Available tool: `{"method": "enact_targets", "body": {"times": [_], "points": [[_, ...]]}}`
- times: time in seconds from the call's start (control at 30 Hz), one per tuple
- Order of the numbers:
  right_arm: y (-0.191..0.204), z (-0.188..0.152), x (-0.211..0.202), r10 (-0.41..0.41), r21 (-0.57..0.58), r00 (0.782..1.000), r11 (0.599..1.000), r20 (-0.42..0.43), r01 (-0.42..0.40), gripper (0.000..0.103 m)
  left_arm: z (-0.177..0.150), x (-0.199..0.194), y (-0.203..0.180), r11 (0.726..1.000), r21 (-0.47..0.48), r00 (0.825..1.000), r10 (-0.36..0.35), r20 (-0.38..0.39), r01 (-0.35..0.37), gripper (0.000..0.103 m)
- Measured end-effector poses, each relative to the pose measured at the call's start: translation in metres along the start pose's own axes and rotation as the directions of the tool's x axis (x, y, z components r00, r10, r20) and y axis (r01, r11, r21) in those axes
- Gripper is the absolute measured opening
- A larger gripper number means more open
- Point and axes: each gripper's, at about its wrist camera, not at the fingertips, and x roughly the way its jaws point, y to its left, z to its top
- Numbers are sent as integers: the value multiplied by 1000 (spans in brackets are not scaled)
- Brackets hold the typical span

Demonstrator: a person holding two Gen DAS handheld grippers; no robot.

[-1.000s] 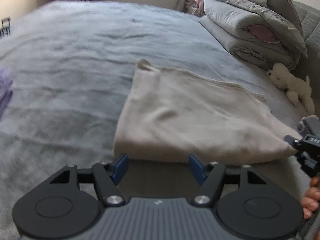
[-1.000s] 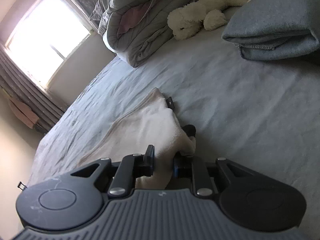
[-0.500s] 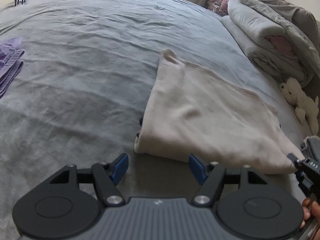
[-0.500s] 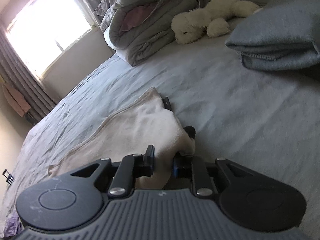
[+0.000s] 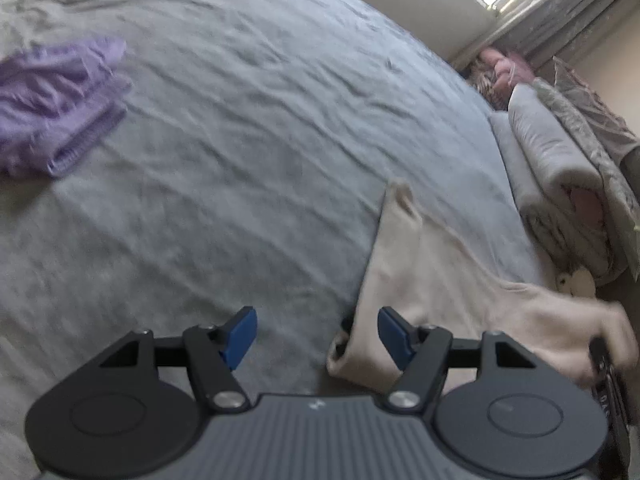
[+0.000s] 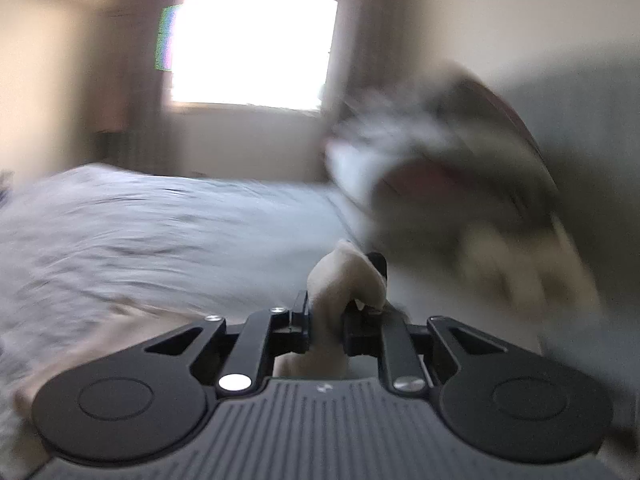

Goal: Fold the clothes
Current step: 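Lift the held edge with the right gripper and fold it over the sweatshirt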

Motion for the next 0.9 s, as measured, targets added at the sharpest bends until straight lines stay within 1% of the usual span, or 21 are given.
{"method": "enact_targets", "body": {"times": [0.03,0.07,0.1,0.17,0.23,0.3,0.37,0.47,0.57,0.63,0.7,0.73,0.8,0.83,0.87,0.9], "points": [[23,6,-2,37,-88,999,996,21,-35,18,2,0,3,1000,-11,1000,9,5,-8,68],[50,6,-3,76,-186,997,980,30,-69,17,4,0,5,1000,-24,1000,17,8,-17,68],[78,1,-4,112,-275,993,956,33,-98,17,5,1,8,999,-36,1000,26,10,-25,68],[124,-18,-5,178,-412,984,897,9,-158,16,8,1,14,998,-65,1000,27,3,-27,68],[162,-46,-4,220,-518,974,827,-58,-218,15,9,0,16,997,-71,1000,24,-1,-24,68],[178,-66,-5,239,-542,966,801,-102,-255,14,10,-1,18,997,-78,1000,15,-4,-15,68],[178,-74,-6,222,-533,971,812,-91,-236,14,10,-2,18,997,-83,1000,3,-3,-3,68],[172,-65,-1,210,-503,971,831,-114,-239,14,10,-1,18,997,-80,1000,1,-5,-1,68],[174,-60,6,192,-509,973,829,-129,-231,15,10,0,20,996,-86,1000,-3,-11,2,68],[175,-59,9,198,-499,970,832,-138,-241,16,10,0,21,996,-93,1000,-6,-13,4,68],[177,-61,9,216,-494,965,829,-147,-261,23,10,0,22,995,-96,1000,-8,-15,6,68],[180,-61,6,225,-504,963,821,-146,-268,23,10,0,21,995,-96,1000,-11,-18,10,68],[180,-60,4,244,-522,959,805,-144,-283,29,9,1,20,995,-94,999,-21,-24,19,68],[175,-58,1,265,-512,953,804,-146,-301,32,8,2,19,996,-87,999,-27,-28,25,68],[170,-53,0,291,-487,945,810,-151,-327,39,8,3,18,996,-80,999,-33,-32,30,68],[162,-47,-2,333,-446,930,816,-159,-368,53,7,3,17,997,-73,998,-41,-37,38,68]]}}
